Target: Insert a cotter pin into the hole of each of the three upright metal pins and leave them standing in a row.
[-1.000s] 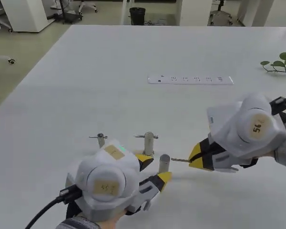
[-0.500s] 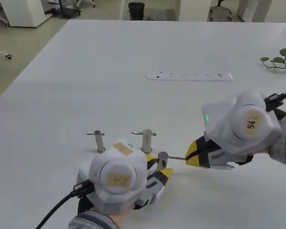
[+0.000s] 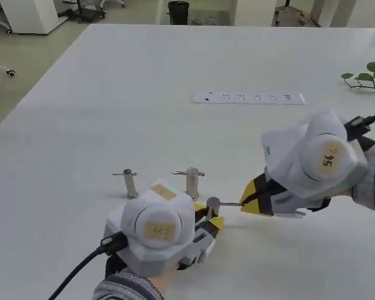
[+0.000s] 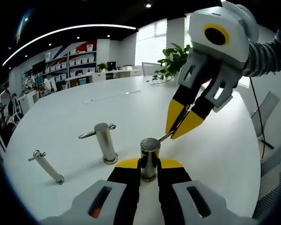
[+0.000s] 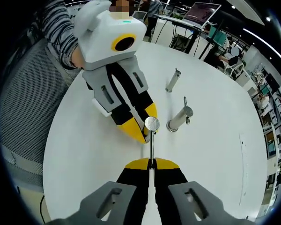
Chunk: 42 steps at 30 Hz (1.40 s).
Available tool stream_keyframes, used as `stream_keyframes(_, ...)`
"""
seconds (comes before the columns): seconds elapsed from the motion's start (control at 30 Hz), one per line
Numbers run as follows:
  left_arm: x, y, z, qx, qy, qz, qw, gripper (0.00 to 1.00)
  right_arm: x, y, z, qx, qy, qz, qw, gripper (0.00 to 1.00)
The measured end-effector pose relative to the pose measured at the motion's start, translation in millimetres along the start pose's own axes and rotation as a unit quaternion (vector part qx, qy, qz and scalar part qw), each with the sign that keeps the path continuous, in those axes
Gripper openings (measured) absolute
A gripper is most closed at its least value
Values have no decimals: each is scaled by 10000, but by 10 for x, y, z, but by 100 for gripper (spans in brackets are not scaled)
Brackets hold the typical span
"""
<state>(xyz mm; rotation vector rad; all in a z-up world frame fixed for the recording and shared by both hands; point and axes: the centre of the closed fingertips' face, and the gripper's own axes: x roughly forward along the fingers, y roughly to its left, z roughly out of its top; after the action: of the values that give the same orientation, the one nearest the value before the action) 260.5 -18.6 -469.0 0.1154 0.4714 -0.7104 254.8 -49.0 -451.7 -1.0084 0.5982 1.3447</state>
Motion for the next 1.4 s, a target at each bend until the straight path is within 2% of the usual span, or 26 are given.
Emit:
stream_keyframes(0.1, -1, -4, -3, 14, 16, -54, 10000, 10, -19, 3, 46, 11, -100, 18, 9999, 0)
stream_keyframes(0.37, -3, -7, -13, -33, 22, -54, 10000, 10, -24, 20, 113, 16, -128, 41, 9999, 0)
stream_keyframes(0.53, 8, -5, -36, -156, 12, 25, 9999, 10, 3, 32, 131, 226, -186, 97, 9995, 0)
stream_keyframes(0.77, 20, 0, -63, -361, 23, 98, 9993, 10, 65, 45, 160, 773, -226, 124, 9967, 0)
stream_keyframes(0.9, 23, 7, -72, -420, 5, 211, 9989, 10, 72, 41, 169, 762, -207, 92, 9968, 0)
stream_keyframes(0.97, 23, 9, -72, -420, 1, 242, 9988, 10, 79, 38, 180, 872, -230, 68, 9959, 0)
stream_keyframes(1.3, 25, 11, -76, -412, 2, 261, 9988, 10, 114, 30, 222, 811, -277, -7, 9963, 0)
stream_keyframes(1.4, 24, 11, -75, -417, 3, 255, 9988, 10, 84, 17, 220, 806, -258, -58, 9964, 5)
